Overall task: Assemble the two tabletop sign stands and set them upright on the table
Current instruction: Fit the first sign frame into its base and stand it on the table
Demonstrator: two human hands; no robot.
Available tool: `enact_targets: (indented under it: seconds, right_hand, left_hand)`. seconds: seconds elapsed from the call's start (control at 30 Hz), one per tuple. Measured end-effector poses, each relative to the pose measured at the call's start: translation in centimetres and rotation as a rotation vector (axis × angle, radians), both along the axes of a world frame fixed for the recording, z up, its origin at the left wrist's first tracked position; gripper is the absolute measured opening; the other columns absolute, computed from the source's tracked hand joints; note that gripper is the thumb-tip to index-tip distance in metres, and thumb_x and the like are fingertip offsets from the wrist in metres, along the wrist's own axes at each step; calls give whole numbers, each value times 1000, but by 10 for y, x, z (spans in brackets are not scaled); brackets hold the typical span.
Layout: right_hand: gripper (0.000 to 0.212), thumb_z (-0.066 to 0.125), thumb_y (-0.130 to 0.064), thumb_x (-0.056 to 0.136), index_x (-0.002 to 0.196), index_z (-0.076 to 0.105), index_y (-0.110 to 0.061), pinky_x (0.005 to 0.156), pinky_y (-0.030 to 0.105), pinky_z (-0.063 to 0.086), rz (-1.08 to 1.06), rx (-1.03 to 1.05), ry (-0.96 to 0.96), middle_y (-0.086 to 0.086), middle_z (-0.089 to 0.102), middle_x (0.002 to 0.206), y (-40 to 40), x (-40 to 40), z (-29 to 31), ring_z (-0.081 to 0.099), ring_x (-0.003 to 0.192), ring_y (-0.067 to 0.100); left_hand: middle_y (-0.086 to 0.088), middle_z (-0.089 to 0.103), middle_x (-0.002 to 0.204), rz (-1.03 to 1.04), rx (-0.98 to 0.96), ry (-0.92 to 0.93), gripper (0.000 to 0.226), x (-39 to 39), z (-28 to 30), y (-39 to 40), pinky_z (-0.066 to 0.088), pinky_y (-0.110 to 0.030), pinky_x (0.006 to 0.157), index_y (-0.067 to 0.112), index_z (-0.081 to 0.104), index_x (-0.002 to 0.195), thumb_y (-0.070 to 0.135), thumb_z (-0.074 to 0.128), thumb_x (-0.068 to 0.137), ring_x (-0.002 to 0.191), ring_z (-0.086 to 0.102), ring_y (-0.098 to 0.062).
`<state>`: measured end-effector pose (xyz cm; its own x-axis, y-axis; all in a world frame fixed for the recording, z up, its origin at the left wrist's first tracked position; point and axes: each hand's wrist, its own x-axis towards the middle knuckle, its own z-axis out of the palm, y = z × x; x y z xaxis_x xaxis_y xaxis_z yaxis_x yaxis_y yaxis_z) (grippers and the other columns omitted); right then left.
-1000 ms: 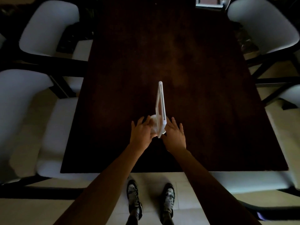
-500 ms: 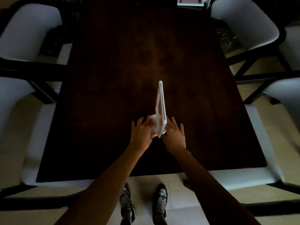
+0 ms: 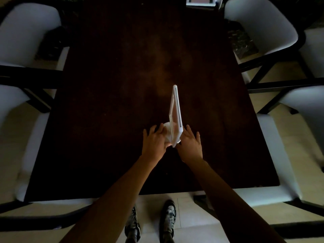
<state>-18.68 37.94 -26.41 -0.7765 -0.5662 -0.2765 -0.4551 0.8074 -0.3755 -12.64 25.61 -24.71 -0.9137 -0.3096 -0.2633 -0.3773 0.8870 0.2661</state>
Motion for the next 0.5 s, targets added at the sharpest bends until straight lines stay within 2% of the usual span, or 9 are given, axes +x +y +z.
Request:
enact_targets:
  seconds: [0.23,0.5]
  right_hand:
    - [68,61,-22,87,144,25,-21,117,51,9,4,2,17,-1,25,156,-1,-17,2,10,146,20]
    - [67,66,-22,82,140,33,-20,112,47,25,1,20,71,-1,34,151,-10,-34,9,23,141,23]
  left_hand:
    - [-1,38,149,-7,-15,-3,60,-18,-1,-2,27,-57,113,18,41,136,34,65,83,139,29,-24]
    - [-3,41,148,5,-16,-15,59,-39,0,-8,23,-59,114,16,45,133,34,67,81,140,29,-24]
